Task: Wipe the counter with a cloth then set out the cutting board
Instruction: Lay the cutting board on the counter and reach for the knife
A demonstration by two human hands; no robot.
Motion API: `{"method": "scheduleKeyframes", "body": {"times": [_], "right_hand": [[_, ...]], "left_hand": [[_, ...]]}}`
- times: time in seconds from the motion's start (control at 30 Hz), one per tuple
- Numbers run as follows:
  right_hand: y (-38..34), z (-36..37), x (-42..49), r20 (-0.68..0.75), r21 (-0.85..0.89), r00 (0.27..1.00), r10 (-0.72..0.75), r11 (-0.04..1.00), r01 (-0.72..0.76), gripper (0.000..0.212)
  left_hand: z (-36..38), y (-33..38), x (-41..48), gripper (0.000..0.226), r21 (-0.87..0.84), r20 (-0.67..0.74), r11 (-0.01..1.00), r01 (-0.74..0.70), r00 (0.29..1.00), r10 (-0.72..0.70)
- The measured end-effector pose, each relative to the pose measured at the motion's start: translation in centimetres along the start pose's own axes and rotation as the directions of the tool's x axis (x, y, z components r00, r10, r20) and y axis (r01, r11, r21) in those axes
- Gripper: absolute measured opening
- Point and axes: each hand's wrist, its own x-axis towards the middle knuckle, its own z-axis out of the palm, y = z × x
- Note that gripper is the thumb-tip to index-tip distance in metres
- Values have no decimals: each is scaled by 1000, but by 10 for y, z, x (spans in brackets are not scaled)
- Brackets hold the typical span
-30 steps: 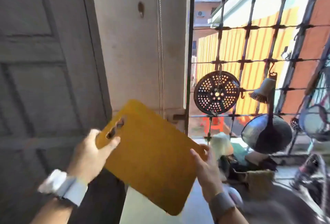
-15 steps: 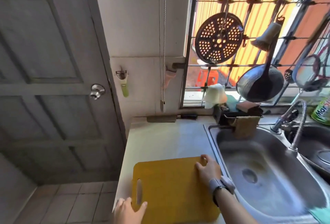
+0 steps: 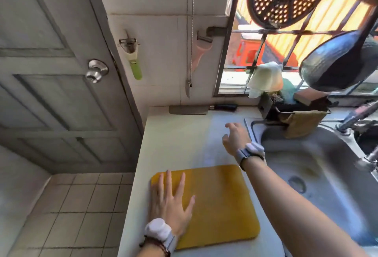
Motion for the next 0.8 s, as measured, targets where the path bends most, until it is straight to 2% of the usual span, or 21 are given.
{"method": "scheduleKeyframes", "body": {"times": [0.17,0.3,0.43,0.5,0.6,0.7,0.8], "right_hand": [[-4,11,97,61,-142,989,-132,980,140,42],[-7,22,134,167,-320,969,-179,920,226,35],[-3,27,146,203,-468,957,-206,839,280,26],[-2,15,139,290,-440,920,-263,817,372,19],[0,-13,96,353,-341,873,-336,823,455,25],[6,-36,29,240,-242,919,-314,897,370,21],[19,-40,-68,174,-83,969,-174,978,190,21]], "left_hand": [[19,-7,1,74,44,-10,999,-18,1000,18],[18,-7,-3,74,54,-48,998,-22,999,25],[14,-4,-4,73,44,-50,999,-4,999,7],[12,-4,-4,73,37,-55,999,-2,998,4],[9,-2,-7,71,27,-59,1000,-12,998,14],[7,-2,-6,69,20,-70,1000,-18,997,19],[10,-4,-3,64,-6,-86,1000,-18,996,18]]}}
